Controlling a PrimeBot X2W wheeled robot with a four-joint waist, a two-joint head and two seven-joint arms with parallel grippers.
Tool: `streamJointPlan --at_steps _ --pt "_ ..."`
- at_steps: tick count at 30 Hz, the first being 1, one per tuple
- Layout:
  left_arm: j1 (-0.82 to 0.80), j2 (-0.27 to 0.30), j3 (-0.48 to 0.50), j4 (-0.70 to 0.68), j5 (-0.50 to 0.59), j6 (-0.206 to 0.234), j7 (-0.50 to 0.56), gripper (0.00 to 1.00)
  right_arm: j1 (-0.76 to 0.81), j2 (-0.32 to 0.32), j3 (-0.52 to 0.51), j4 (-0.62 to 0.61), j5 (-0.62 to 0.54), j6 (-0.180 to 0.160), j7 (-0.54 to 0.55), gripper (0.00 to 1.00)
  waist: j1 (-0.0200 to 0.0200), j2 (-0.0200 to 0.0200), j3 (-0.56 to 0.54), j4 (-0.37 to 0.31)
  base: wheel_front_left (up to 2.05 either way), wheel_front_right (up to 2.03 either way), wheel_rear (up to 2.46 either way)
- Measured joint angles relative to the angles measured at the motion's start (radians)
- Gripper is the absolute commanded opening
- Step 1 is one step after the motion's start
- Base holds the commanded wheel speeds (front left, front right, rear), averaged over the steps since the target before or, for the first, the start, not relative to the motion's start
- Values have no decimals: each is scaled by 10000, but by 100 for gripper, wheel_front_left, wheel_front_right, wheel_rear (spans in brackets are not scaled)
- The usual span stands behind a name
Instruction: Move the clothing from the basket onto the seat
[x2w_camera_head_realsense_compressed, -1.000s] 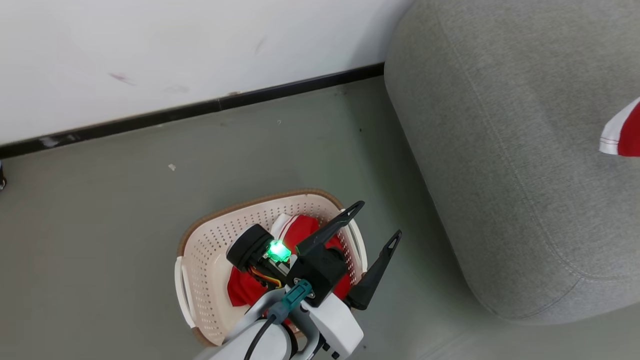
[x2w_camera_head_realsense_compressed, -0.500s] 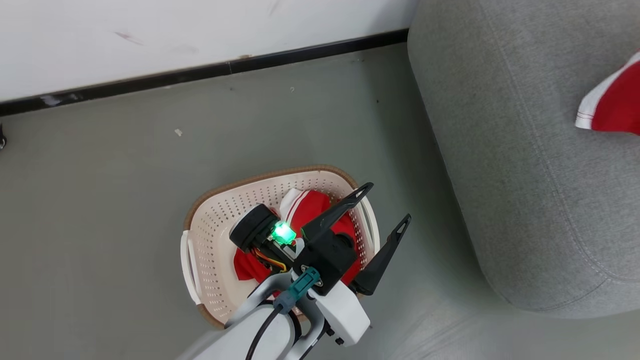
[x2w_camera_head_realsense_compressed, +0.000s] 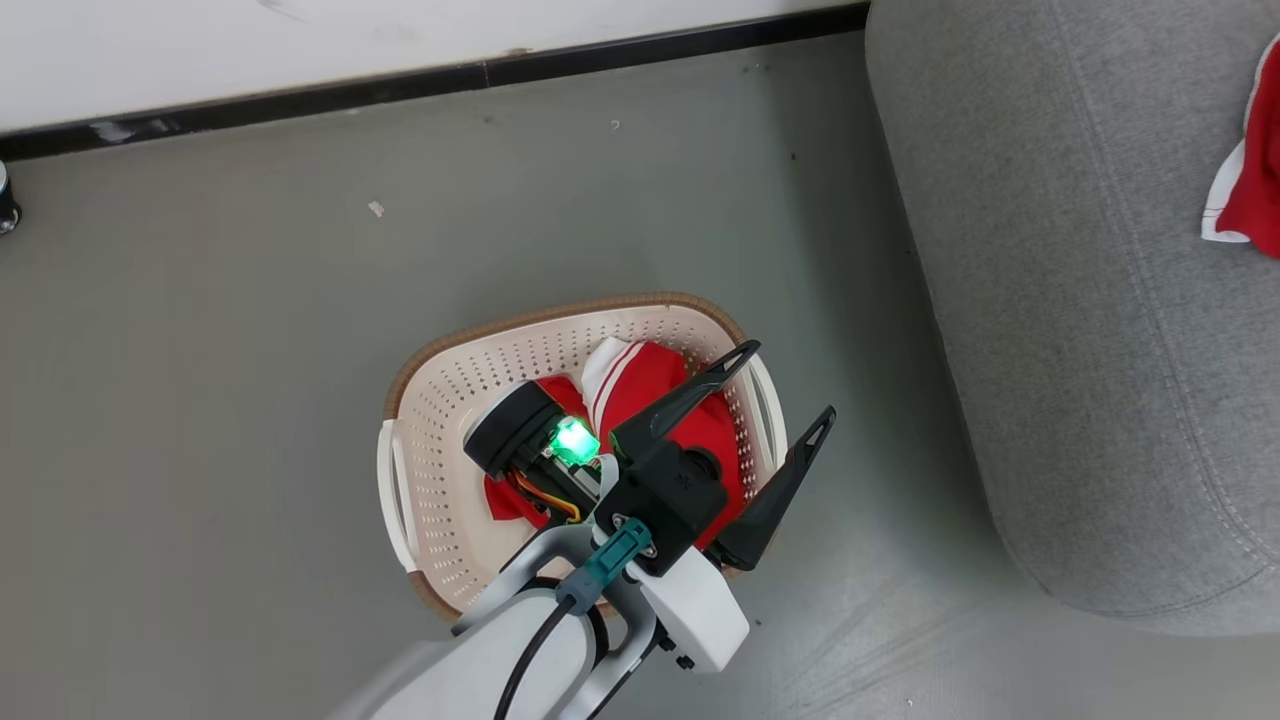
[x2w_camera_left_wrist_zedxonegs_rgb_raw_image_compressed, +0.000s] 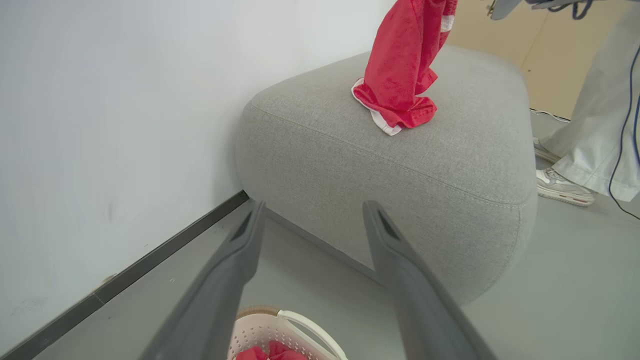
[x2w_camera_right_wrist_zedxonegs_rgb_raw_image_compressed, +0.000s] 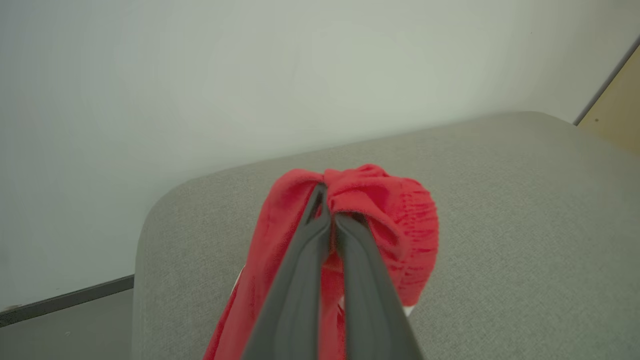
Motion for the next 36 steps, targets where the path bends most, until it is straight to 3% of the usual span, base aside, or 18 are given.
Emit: streamJointPlan --at_steps 7,15,17,19,25,36 --pt "-89 -6 -2 8 100 -13 0 100 352 742 -228 249 -378 0 0 0 -1 0 277 131 0 0 0" --pt "-396 6 44 77 117 -98 -48 100 750 1149 -635 445 -623 0 0 0 0 0 495 123 0 0 0" --pt "-407 6 63 119 125 -100 -104 100 780 1267 -782 441 -644 0 0 41 0 0 498 89 0 0 0" --pt "-407 8 65 171 125 -102 -150 100 836 1338 -905 430 -729 0 0 99 0 0 486 50 0 0 0" --pt "-407 6 105 311 125 -186 -278 100 1256 1607 -1037 111 -830 0 -2 100 0 0 384 -70 0 0 0" --pt "-403 46 418 642 -40 -186 -742 100 2630 2234 -974 -1831 -692 0 -10 100 0 0 -63 -235 0 0 0"
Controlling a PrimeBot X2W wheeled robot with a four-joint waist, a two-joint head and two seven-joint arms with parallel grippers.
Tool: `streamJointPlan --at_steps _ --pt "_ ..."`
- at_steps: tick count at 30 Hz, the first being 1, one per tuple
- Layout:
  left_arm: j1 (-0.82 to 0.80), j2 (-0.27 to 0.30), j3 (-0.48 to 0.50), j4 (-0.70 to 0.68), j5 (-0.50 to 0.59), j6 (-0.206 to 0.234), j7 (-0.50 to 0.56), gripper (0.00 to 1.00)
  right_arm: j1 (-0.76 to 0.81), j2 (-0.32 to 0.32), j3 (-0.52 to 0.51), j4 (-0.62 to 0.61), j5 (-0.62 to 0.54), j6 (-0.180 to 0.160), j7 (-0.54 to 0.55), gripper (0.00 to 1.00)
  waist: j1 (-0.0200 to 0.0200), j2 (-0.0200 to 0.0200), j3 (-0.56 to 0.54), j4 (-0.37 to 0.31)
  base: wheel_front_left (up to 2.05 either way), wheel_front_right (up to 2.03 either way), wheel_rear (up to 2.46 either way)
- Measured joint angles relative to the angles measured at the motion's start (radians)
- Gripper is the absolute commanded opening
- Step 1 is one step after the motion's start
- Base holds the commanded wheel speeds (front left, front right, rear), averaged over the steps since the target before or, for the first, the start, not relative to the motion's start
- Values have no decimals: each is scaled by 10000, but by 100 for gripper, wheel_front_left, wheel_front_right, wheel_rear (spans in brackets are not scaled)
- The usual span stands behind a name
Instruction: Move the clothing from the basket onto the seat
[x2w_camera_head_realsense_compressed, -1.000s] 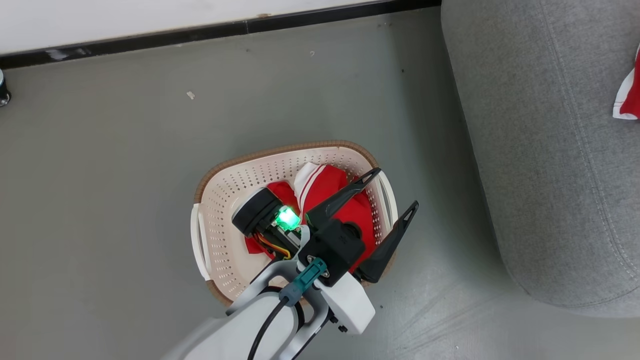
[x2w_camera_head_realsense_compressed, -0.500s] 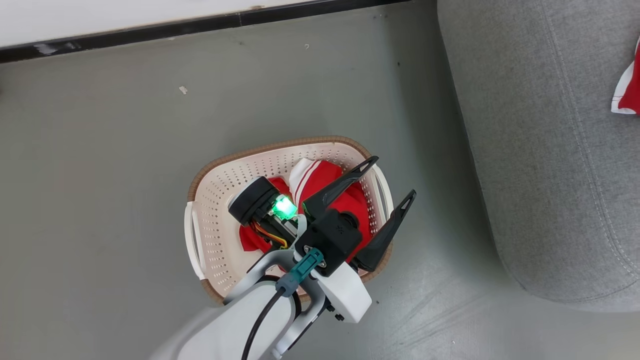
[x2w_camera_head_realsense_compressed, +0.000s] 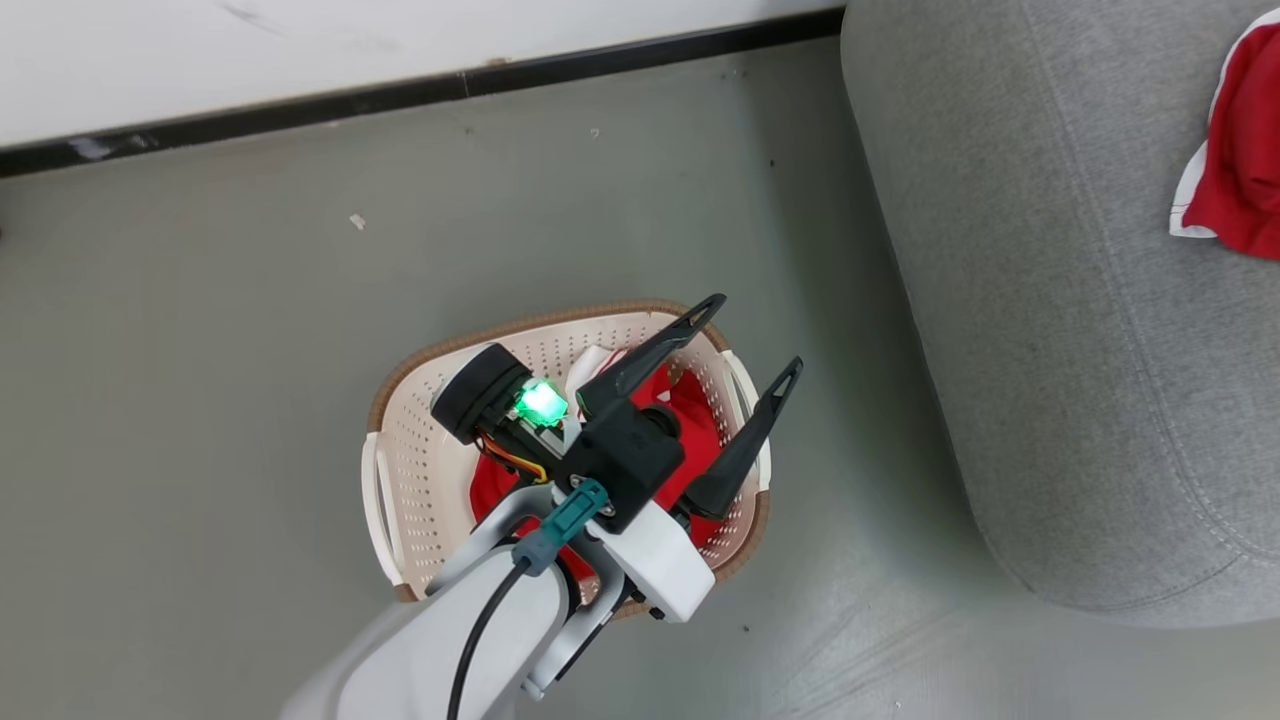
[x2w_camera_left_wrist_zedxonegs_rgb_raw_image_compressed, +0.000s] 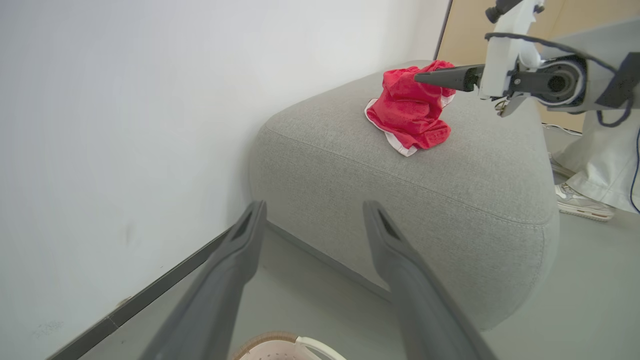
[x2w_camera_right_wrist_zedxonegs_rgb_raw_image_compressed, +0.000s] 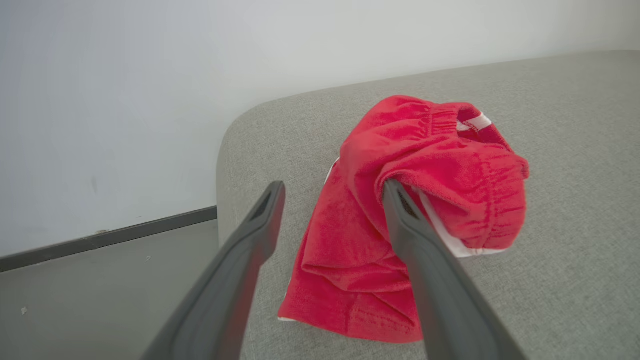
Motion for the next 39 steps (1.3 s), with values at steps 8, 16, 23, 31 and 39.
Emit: streamJointPlan --at_steps 8,16,23,31,39 --pt "96 17 251 295 -265 4 -433 100 851 121 92 -2013 4 0 -2 100 0 0 -512 -89 0 0 0" --pt "544 174 696 610 -506 119 -901 100 1437 571 665 -3969 104 0 -12 100 0 0 -1092 -64 0 0 0" --pt "1193 343 1248 890 -803 462 -1306 100 2174 1005 1603 -4941 75 0 -19 100 0 0 -1594 144 0 0 0" --pt "1949 608 1929 1143 -1108 882 -1732 100 2872 1482 2495 -5645 -324 0 -19 100 0 0 -2146 530 0 0 0" --pt "2735 809 2479 1258 -1463 1174 -1979 100 3722 1860 3007 -5962 -681 0 -19 100 0 0 -2723 950 0 0 0"
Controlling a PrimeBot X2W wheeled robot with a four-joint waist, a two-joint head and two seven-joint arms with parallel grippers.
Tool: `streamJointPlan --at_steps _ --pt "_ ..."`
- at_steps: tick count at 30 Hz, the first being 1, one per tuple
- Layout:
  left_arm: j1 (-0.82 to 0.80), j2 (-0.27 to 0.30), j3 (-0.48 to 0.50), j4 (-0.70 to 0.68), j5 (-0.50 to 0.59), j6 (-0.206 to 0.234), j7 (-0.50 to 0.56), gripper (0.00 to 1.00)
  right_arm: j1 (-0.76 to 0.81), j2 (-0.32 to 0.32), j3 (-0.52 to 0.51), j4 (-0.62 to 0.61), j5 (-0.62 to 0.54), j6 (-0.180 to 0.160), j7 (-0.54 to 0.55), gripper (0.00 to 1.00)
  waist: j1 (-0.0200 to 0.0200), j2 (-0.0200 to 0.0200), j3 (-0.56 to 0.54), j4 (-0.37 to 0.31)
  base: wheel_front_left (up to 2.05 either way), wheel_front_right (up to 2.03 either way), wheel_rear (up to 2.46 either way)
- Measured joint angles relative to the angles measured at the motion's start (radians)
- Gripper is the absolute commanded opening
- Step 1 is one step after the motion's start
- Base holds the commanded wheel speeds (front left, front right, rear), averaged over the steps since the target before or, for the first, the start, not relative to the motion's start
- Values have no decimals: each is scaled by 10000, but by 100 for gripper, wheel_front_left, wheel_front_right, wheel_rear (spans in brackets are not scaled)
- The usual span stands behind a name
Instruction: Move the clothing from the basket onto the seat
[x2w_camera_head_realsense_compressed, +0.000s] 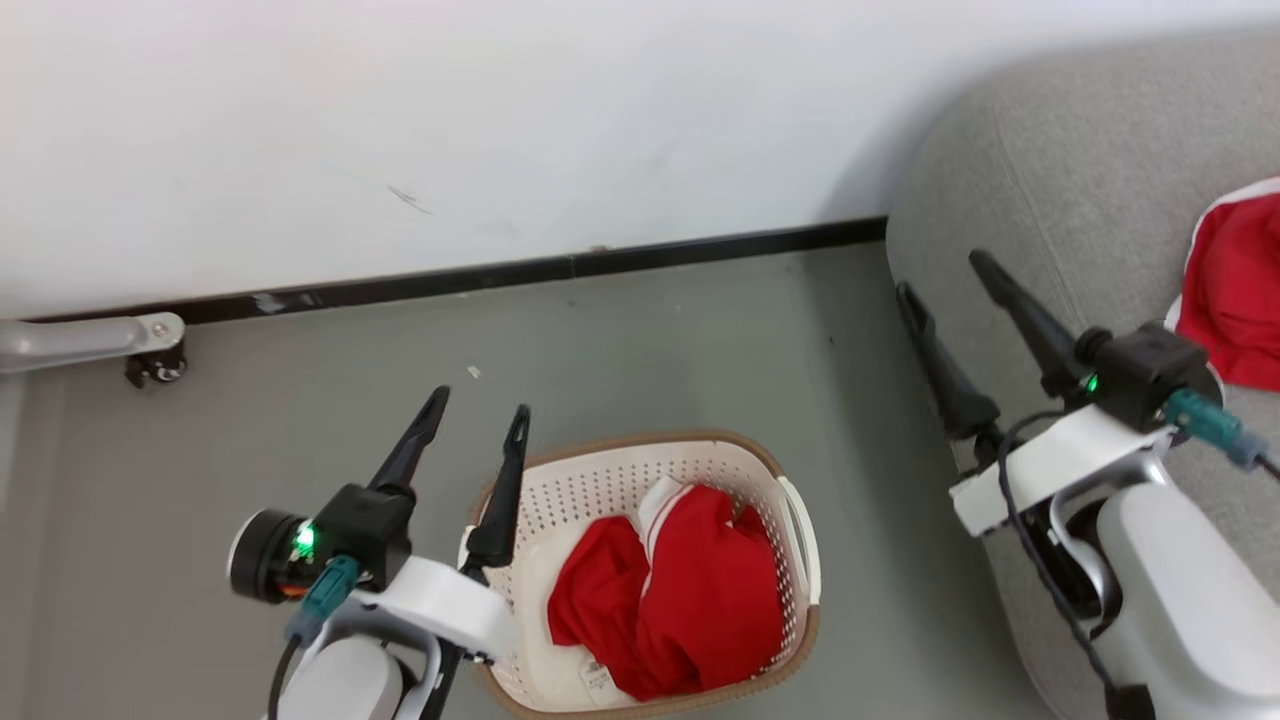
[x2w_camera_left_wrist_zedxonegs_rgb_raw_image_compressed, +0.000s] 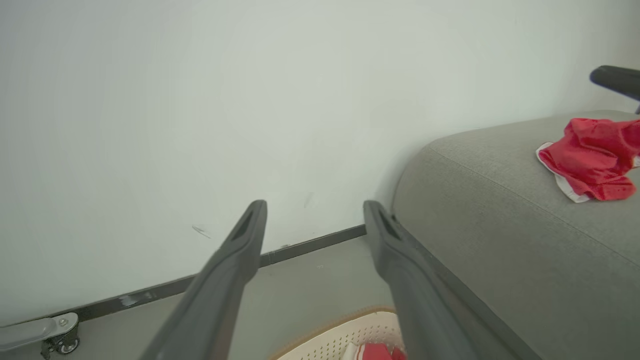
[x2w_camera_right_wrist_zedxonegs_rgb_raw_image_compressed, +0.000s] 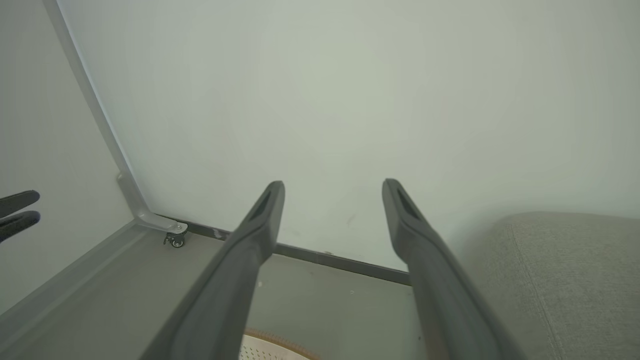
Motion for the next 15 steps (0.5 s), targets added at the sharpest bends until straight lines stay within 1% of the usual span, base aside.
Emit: streamJointPlan --at_steps 6,15 --pt "562 63 347 12 -221 161 -96 100 643 176 105 -211 -357 0 0 100 0 0 -464 298 0 0 0" --pt "1255 84 485 -4 -458 207 -111 100 1628 512 182 -481 -483 0 0 100 0 0 -1077 658 0 0 0"
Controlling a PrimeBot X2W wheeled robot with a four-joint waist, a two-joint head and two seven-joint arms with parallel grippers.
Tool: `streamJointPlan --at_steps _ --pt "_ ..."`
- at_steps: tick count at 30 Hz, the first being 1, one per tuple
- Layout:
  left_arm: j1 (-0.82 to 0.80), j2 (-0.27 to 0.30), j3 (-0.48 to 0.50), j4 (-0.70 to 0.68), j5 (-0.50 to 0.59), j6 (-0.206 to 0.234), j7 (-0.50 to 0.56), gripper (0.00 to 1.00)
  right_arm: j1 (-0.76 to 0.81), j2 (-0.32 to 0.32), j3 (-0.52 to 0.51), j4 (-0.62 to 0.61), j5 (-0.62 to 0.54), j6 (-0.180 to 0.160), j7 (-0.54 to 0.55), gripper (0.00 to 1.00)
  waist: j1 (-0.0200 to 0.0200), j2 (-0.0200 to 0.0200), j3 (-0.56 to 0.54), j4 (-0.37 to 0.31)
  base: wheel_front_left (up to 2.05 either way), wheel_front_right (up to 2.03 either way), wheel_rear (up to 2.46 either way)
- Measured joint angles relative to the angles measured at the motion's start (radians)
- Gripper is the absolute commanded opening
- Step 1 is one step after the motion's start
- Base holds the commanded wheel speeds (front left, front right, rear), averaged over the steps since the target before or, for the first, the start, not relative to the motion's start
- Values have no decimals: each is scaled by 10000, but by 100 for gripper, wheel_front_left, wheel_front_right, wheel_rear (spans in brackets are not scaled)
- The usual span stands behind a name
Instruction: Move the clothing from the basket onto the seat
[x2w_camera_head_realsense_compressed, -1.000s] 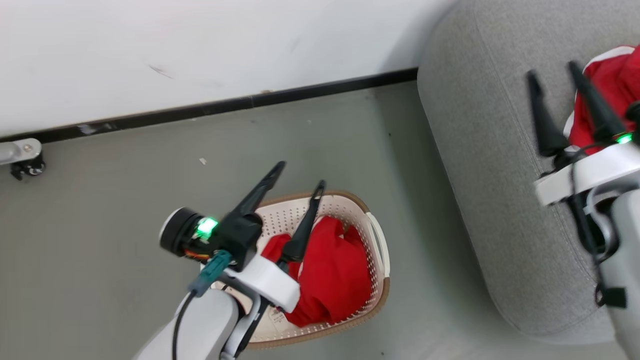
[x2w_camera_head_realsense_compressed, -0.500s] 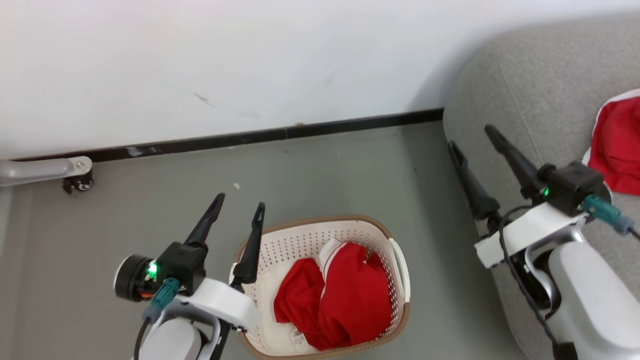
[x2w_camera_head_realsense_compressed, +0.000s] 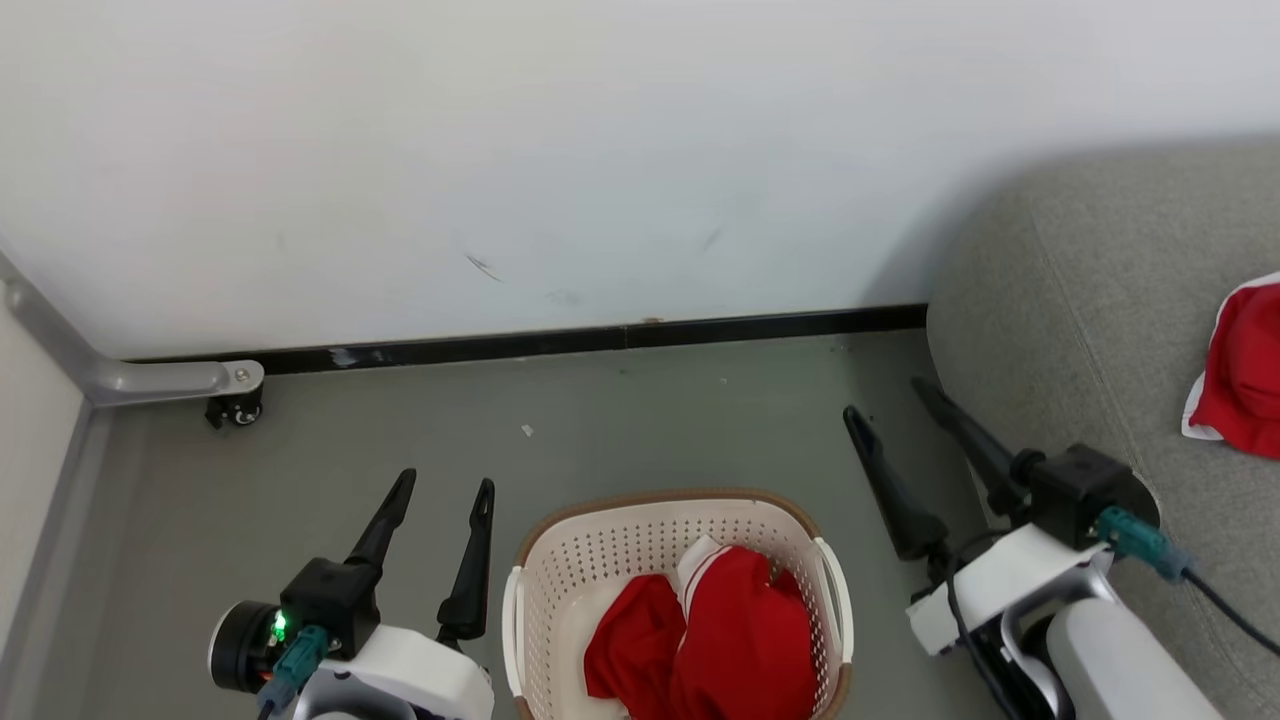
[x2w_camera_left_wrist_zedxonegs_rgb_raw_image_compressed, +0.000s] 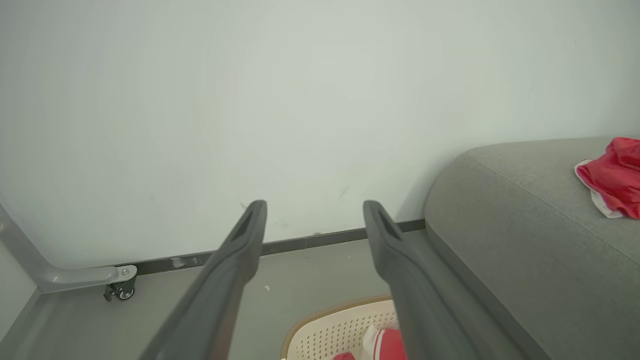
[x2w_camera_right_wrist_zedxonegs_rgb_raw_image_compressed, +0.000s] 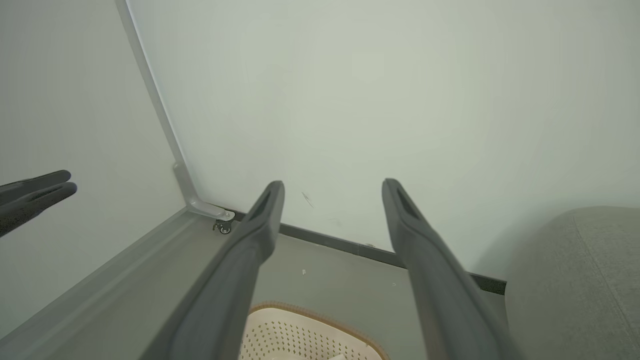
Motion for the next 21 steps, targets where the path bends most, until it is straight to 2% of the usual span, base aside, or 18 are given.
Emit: streamJointPlan --at_steps 21 --pt "861 54 -188 -130 -155 -142 -75 100 2193 633 -407 -671 -610 0 0 100 0 0 -1229 458 0 0 0"
